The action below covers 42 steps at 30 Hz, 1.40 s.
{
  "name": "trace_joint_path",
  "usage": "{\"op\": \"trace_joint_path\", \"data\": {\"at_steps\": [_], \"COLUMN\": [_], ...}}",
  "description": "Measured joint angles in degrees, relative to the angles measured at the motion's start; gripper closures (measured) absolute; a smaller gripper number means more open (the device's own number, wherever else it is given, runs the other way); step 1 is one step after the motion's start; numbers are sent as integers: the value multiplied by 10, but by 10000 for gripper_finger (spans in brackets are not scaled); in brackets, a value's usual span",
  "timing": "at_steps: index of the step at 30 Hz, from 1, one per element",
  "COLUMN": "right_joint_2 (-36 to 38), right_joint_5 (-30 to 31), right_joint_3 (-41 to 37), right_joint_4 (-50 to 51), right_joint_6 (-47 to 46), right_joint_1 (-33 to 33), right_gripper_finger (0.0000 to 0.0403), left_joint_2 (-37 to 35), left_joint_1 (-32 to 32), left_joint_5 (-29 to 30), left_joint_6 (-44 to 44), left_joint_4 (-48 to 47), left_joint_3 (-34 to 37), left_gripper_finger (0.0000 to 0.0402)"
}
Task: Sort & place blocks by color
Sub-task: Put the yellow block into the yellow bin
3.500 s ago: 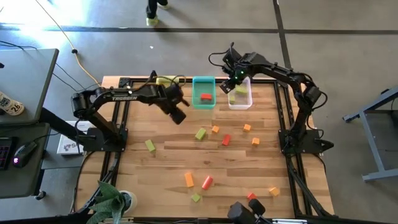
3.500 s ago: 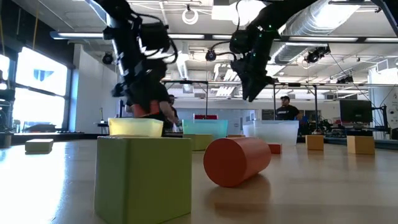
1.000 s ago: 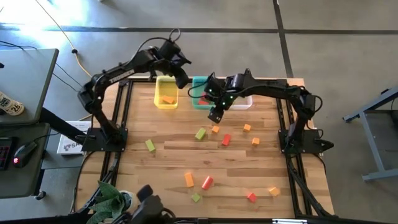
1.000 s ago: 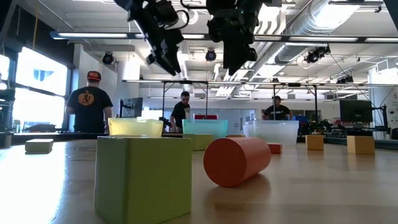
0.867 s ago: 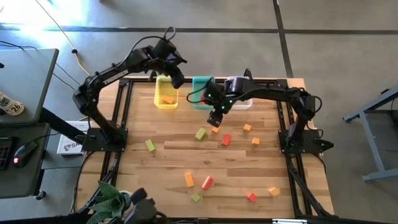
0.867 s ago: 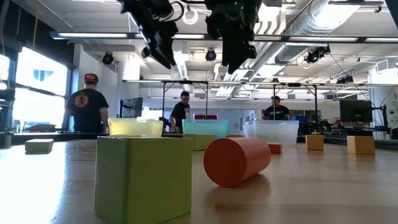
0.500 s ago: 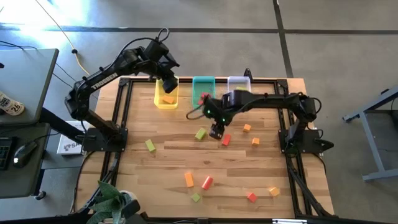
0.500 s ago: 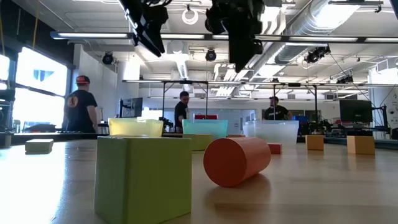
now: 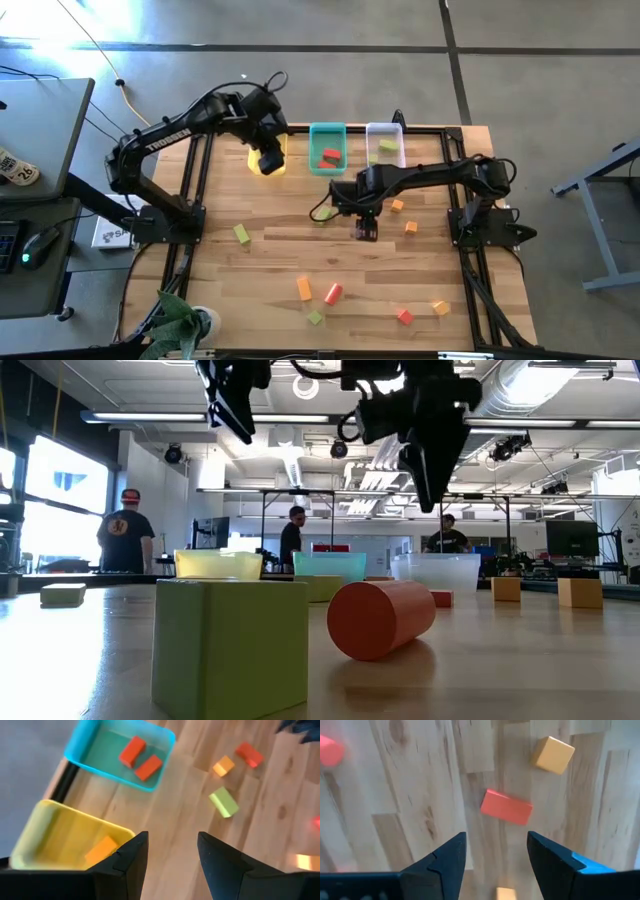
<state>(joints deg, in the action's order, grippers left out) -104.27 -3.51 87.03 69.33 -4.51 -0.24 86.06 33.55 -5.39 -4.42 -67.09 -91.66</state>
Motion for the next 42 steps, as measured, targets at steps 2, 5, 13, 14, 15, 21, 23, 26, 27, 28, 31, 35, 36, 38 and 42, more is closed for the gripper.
{"op": "trace_joint_path", "data": {"at_steps": [2,5,13,14,15,21,23,26,27,28,31,35,36,38,42], "right_joint_2": [0,0,0,0,0,0,0,0,0,0,-2,-23,-29,-39,-53], "right_joint_5": [5,15,18,18,19,19,19,30,31,30,24,15,13,14,13], "right_joint_3": [-7,-16,-17,-17,-17,-17,-17,-17,-17,-17,-17,-17,-17,-17,-17], "right_joint_4": [-8,-36,-118,-121,-123,-135,-138,-142,-142,-142,-144,-153,-154,-155,-160], "right_joint_6": [30,71,151,148,138,57,34,-5,-16,-27,-59,-75,-75,-75,-92], "right_joint_1": [-1,-5,-21,-25,-29,-58,-68,-83,-88,-93,-103,-103,-102,-98,-94], "right_gripper_finger": [206,206,206,206,206,205,202,192,188,184,177,175,175,175,175], "left_joint_2": [0,0,0,0,0,1,1,1,1,1,1,1,1,1,1], "left_joint_1": [-13,-30,-62,-64,-67,-80,-82,-82,-82,-82,-82,-82,-82,-82,-80], "left_joint_5": [0,3,6,7,7,9,11,11,11,11,11,12,12,15,20], "left_joint_6": [12,31,99,109,118,134,135,143,143,143,143,131,128,124,119], "left_joint_4": [0,0,0,0,0,10,11,12,12,13,13,14,14,14,14], "left_joint_3": [0,0,28,37,46,90,97,102,103,103,103,103,103,103,103], "left_gripper_finger": [243,243,243,243,243,243,243,243,243,243,243,243,243,243,243]}}
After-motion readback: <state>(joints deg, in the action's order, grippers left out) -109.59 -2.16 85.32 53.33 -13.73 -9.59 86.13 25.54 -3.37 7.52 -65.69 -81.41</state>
